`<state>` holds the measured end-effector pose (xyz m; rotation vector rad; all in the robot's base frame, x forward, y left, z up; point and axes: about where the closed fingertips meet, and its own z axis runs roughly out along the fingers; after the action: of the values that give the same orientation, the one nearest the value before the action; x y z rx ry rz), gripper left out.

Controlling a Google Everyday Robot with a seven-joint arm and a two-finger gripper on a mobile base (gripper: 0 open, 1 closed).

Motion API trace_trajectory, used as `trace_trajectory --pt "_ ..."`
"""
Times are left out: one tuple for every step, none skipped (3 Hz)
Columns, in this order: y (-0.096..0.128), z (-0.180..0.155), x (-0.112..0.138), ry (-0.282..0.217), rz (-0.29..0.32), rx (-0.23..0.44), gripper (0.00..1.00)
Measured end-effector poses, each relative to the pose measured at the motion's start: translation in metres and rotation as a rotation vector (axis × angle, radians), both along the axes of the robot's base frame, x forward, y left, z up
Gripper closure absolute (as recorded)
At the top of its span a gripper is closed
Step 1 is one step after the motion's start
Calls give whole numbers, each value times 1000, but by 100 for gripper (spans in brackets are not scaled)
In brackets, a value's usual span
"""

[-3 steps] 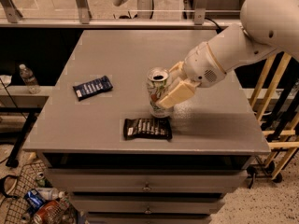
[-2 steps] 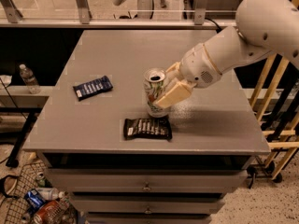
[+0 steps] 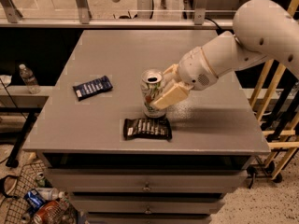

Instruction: Move 7up can near rxbar chocolate

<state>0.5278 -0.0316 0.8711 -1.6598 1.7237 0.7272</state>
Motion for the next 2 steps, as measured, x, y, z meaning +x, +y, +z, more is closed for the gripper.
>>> trace_trajectory --pt "2 0 0 1 4 1 59" --pt "4 -1 -1 2 8 1 35"
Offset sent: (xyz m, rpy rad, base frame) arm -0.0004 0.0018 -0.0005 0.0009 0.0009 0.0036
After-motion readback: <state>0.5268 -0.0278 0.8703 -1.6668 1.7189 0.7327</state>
